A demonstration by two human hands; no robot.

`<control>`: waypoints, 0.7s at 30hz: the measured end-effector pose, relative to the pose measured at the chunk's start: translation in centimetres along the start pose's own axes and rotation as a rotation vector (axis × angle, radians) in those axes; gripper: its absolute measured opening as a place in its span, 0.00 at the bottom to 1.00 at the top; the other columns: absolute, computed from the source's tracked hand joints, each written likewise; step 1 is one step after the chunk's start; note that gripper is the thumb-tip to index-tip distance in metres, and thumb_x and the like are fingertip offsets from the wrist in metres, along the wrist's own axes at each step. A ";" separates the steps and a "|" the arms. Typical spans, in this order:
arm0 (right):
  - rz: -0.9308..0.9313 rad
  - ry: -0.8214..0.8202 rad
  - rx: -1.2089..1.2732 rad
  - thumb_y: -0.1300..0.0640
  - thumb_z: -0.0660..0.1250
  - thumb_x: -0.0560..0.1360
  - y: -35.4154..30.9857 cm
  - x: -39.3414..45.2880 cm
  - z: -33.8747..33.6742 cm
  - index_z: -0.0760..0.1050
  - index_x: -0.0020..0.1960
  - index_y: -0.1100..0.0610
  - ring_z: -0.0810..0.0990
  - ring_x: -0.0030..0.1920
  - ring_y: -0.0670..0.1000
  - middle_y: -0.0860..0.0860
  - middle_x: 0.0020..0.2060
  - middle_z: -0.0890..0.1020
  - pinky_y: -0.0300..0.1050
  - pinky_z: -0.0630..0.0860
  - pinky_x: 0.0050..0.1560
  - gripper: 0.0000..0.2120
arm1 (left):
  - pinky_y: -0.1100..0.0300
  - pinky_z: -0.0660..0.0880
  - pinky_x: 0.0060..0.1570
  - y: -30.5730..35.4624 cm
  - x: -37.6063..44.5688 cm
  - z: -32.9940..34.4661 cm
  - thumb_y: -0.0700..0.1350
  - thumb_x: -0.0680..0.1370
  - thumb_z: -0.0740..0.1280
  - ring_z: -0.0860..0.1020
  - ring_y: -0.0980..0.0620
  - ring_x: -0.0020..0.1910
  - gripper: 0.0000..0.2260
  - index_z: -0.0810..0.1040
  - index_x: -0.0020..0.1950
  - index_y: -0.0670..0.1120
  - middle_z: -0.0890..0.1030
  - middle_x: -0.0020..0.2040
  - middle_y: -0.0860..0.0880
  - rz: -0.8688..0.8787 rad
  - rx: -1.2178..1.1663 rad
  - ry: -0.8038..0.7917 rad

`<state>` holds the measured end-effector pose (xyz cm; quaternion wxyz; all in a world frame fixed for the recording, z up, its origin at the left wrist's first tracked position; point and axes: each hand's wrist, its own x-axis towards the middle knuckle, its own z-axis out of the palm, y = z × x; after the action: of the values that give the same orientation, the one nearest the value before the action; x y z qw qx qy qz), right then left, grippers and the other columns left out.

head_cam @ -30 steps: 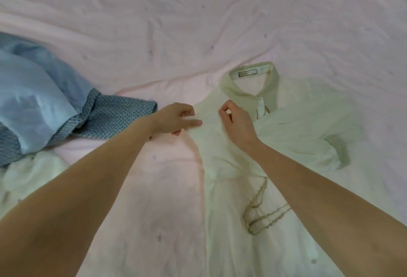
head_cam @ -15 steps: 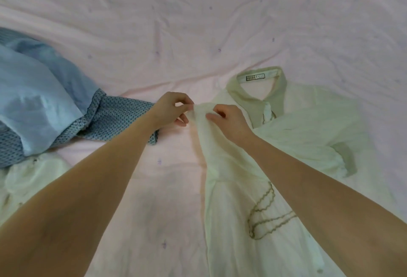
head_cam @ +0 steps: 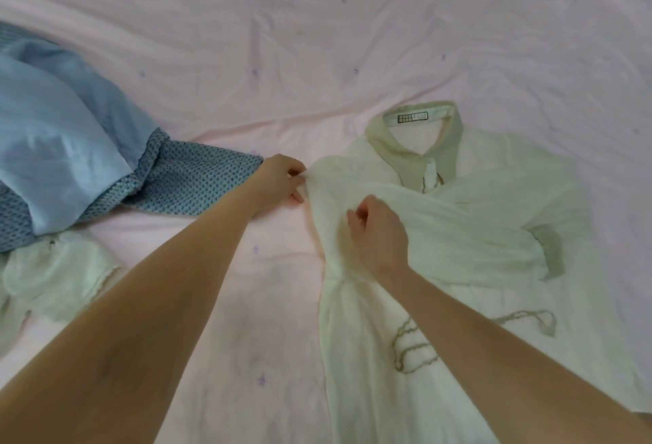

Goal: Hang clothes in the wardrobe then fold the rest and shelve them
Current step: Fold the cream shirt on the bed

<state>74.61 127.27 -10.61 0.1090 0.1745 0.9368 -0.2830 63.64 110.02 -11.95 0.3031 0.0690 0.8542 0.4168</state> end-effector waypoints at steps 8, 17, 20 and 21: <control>-0.487 -0.524 -0.593 0.68 0.64 0.69 -0.4 -3.8 0.5 0.60 0.66 0.58 0.70 0.55 0.55 0.53 0.58 0.67 0.46 0.64 0.40 0.28 | 0.62 0.65 0.34 1.7 -0.5 0.1 0.49 0.79 0.65 0.70 0.52 0.35 0.14 0.74 0.38 0.41 0.73 0.34 0.49 -0.013 0.244 -0.087; -0.852 -0.517 -0.694 0.72 0.60 0.71 -1.5 -3.9 2.3 0.63 0.62 0.60 0.69 0.38 0.55 0.56 0.45 0.69 0.50 0.62 0.33 0.21 | 0.62 0.62 0.31 1.1 -1.0 0.5 0.42 0.80 0.61 0.69 0.52 0.37 0.04 0.70 0.46 0.42 0.71 0.39 0.49 0.014 0.339 0.103; -0.786 -0.611 -0.597 0.67 0.58 0.75 -0.9 -4.0 2.7 0.62 0.63 0.59 0.71 0.41 0.57 0.56 0.46 0.69 0.50 0.65 0.36 0.17 | 0.60 0.64 0.29 0.0 -1.3 0.4 0.33 0.77 0.58 0.69 0.50 0.33 0.05 0.68 0.48 0.43 0.72 0.37 0.46 -0.012 0.409 0.140; -0.758 -0.634 -0.567 0.65 0.58 0.77 -0.7 -3.8 2.7 0.62 0.63 0.59 0.72 0.42 0.56 0.56 0.48 0.70 0.49 0.65 0.37 0.16 | 0.58 0.64 0.29 -0.1 -1.4 0.4 0.30 0.75 0.58 0.68 0.49 0.32 0.09 0.68 0.46 0.44 0.72 0.36 0.45 -0.009 0.431 0.144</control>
<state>78.15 124.18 -11.31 0.3185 -0.3033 0.8947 -0.0786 64.99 109.68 -11.57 0.2214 0.0984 0.9433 0.2269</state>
